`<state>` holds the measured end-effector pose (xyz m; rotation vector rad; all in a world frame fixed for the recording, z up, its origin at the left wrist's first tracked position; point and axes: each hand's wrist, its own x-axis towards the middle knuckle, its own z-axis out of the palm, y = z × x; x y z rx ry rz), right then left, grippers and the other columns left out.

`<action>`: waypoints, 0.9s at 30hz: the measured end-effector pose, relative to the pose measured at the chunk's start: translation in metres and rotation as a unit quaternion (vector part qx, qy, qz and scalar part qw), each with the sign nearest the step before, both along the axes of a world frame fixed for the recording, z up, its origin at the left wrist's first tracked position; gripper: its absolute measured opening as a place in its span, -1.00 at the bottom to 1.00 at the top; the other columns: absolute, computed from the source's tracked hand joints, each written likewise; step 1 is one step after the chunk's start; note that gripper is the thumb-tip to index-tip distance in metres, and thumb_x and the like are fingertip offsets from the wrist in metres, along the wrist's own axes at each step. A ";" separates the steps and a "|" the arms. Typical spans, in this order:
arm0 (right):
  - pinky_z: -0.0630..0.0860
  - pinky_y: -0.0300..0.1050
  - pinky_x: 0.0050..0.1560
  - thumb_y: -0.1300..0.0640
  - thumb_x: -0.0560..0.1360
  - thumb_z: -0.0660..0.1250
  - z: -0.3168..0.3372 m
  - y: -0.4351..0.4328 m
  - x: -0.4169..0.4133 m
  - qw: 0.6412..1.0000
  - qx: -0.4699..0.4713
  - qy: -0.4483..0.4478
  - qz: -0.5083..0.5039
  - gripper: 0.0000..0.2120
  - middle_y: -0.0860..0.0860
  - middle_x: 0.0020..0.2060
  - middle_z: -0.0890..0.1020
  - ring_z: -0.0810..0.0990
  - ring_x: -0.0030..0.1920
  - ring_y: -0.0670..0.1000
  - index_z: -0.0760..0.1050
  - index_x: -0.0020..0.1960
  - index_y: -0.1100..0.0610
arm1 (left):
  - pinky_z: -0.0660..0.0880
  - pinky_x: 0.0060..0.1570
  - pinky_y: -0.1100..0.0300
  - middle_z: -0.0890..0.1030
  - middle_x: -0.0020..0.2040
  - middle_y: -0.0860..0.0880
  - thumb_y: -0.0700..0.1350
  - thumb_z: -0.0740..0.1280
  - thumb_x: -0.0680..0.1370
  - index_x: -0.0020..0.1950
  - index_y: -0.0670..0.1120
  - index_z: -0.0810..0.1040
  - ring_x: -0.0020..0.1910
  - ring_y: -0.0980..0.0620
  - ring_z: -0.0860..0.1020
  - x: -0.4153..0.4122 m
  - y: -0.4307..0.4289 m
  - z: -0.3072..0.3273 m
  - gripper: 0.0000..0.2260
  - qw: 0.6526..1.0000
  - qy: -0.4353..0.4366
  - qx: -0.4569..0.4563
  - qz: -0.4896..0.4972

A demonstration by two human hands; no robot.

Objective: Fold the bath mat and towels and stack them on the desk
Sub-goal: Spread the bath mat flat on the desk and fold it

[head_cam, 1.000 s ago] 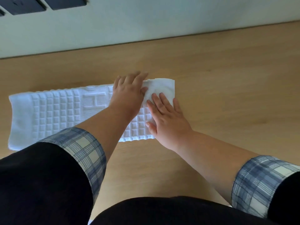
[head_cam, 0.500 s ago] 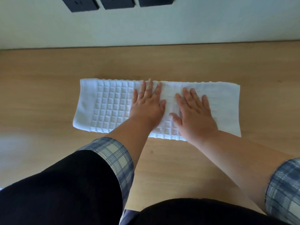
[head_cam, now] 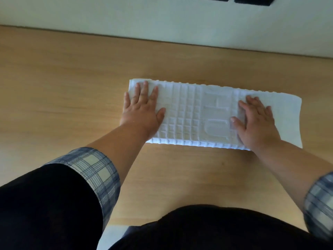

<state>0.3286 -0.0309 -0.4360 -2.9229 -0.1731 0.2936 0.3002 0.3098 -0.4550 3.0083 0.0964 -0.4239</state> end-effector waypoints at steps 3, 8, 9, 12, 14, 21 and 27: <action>-0.14 0.20 0.56 -0.21 0.58 0.10 0.008 0.062 -0.003 0.997 0.030 -0.014 -0.064 -0.42 0.08 0.55 0.22 0.04 0.59 0.05 0.36 0.44 0.14 | -0.38 0.46 -0.09 -0.35 0.58 -0.08 0.24 -0.28 0.58 0.55 0.00 -0.37 0.54 -0.06 -0.37 -0.006 -0.003 0.004 -0.38 0.999 -0.017 -0.005 -0.031; -0.26 0.15 0.53 -0.28 0.59 -0.05 -0.006 0.170 -0.016 0.999 0.021 0.016 0.026 -0.37 0.00 0.62 -0.02 -0.17 0.60 0.02 0.07 0.59 -0.07 | -0.38 0.47 -0.06 -0.33 0.58 -0.04 0.22 -0.28 0.59 0.58 0.03 -0.29 0.53 -0.01 -0.37 -0.014 -0.009 0.003 -0.41 0.994 -0.013 -0.059 -0.092; -0.27 0.15 0.54 -0.29 0.59 -0.07 -0.011 0.176 -0.017 0.999 -0.004 0.023 0.027 -0.37 -0.01 0.62 -0.07 -0.20 0.60 0.01 0.00 0.61 -0.09 | -0.39 0.47 -0.07 -0.34 0.58 -0.03 0.23 -0.28 0.59 0.58 0.03 -0.28 0.53 0.00 -0.38 -0.013 -0.004 0.001 -0.41 0.995 -0.009 -0.054 -0.085; -0.28 0.16 0.54 -0.31 0.58 -0.13 -0.018 0.174 -0.017 0.999 -0.039 0.020 0.028 -0.34 -0.03 0.62 -0.12 -0.24 0.59 -0.01 -0.08 0.61 -0.11 | -0.35 0.47 -0.10 -0.37 0.57 -0.02 0.22 -0.24 0.58 0.57 0.04 -0.31 0.54 -0.03 -0.36 -0.010 0.021 -0.005 -0.39 0.998 -0.013 -0.041 -0.050; -0.28 0.15 0.54 -0.31 0.58 -0.14 -0.019 0.171 -0.018 0.998 -0.040 0.017 0.035 -0.34 -0.03 0.62 -0.13 -0.25 0.59 0.00 -0.09 0.61 -0.10 | -0.31 0.49 -0.11 -0.36 0.58 -0.02 0.22 -0.22 0.59 0.57 0.03 -0.32 0.56 -0.06 -0.30 -0.011 0.037 -0.005 -0.39 0.999 -0.004 -0.043 -0.013; -0.29 0.07 0.55 -0.24 0.60 -0.07 -0.009 0.167 -0.018 0.998 0.041 0.035 0.024 -0.38 -0.03 0.62 -0.06 -0.20 0.59 -0.04 0.00 0.61 -0.08 | -0.38 0.47 -0.09 -0.42 0.54 -0.06 0.13 -0.21 0.64 0.49 0.00 -0.47 0.51 -0.07 -0.43 -0.030 0.005 0.012 -0.44 0.992 -0.041 -0.066 -0.097; -0.33 0.05 0.53 -0.32 0.55 -0.22 -0.008 0.072 -0.034 0.998 -0.032 0.053 0.009 -0.34 -0.06 0.61 -0.16 -0.29 0.58 -0.06 -0.11 0.61 -0.14 | -0.41 0.46 -0.04 -0.47 0.52 -0.01 0.24 -0.27 0.59 0.53 0.15 -0.38 0.48 0.00 -0.49 -0.049 -0.005 0.001 -0.45 0.988 0.014 -0.029 -0.150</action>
